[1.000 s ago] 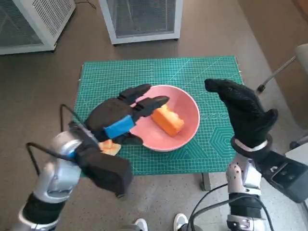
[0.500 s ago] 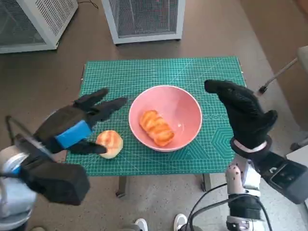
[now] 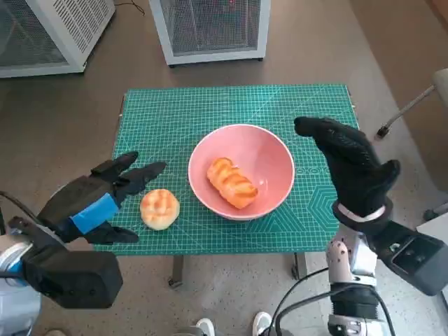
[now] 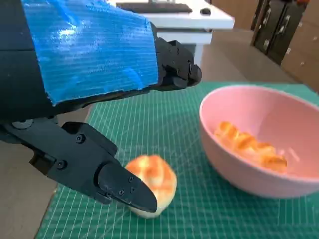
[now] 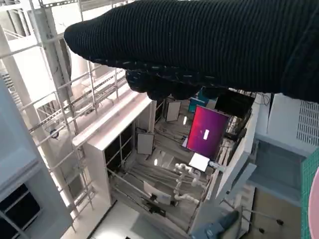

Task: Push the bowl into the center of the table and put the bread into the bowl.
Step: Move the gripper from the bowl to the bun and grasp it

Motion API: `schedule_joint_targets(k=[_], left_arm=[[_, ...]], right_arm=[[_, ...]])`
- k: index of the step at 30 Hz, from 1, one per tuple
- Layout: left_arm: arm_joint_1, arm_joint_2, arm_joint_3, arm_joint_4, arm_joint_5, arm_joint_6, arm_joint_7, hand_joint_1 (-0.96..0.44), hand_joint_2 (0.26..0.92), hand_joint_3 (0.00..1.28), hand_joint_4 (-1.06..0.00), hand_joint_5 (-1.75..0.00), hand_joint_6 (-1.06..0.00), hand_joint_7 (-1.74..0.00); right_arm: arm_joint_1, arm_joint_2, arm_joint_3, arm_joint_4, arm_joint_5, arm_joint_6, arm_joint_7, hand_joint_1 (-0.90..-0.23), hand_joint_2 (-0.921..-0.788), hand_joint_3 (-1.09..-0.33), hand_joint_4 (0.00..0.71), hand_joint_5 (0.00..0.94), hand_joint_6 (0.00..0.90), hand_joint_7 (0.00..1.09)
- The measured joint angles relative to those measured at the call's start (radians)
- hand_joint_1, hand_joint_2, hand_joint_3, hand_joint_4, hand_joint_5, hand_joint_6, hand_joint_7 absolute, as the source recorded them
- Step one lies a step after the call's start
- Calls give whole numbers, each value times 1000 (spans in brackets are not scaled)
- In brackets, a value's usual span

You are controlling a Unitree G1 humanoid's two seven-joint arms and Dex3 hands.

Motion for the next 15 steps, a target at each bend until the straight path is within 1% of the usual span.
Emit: schedule_joint_targets(k=[7,15], left_arm=[[10,-2,-15,62,8,-38,43,-242,702,1,-87,-6,-255,-16],[1,-35,-83,197,40,-95,127,-227,705,2,-143,-18,-284,-20]], right_arm=[[0,-1,1,-1,0,10,0,-552,-921,-596,316,1,5,685],[0,-2,1,-1,0,18,0,-560,-921,-595,316,1,2,691]])
